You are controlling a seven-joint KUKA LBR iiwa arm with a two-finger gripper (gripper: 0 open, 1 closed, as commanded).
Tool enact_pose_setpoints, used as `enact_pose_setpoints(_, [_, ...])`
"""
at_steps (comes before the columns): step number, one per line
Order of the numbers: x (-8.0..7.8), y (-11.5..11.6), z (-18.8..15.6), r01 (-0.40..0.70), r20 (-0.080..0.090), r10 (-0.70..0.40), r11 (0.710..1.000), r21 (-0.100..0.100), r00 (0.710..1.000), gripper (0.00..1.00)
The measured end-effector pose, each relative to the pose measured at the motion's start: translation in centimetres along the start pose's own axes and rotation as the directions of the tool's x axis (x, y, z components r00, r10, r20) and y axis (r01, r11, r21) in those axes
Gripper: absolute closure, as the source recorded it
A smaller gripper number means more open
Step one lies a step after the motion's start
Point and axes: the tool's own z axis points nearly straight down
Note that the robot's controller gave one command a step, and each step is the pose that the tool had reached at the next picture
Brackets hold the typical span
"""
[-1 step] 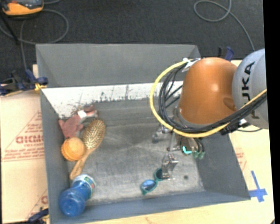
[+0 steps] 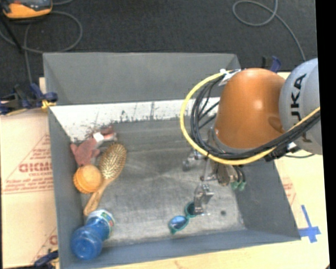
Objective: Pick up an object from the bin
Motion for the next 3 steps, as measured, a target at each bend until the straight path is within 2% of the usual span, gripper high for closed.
enact_pose_setpoints(1, [-0.4, -0.8, 4.8, 0.076, 0.007, -0.076, 0.997, 0.002, 0.997, 0.00])
enact_pose_setpoints(2, [1.2, -2.3, 15.8, 0.173, 0.006, -0.173, 0.985, 0.002, 0.985, 1.00])
enact_pose_setpoints(3, [1.2, -2.3, 15.8, 0.172, 0.006, -0.172, 0.985, 0.002, 0.985, 1.00])
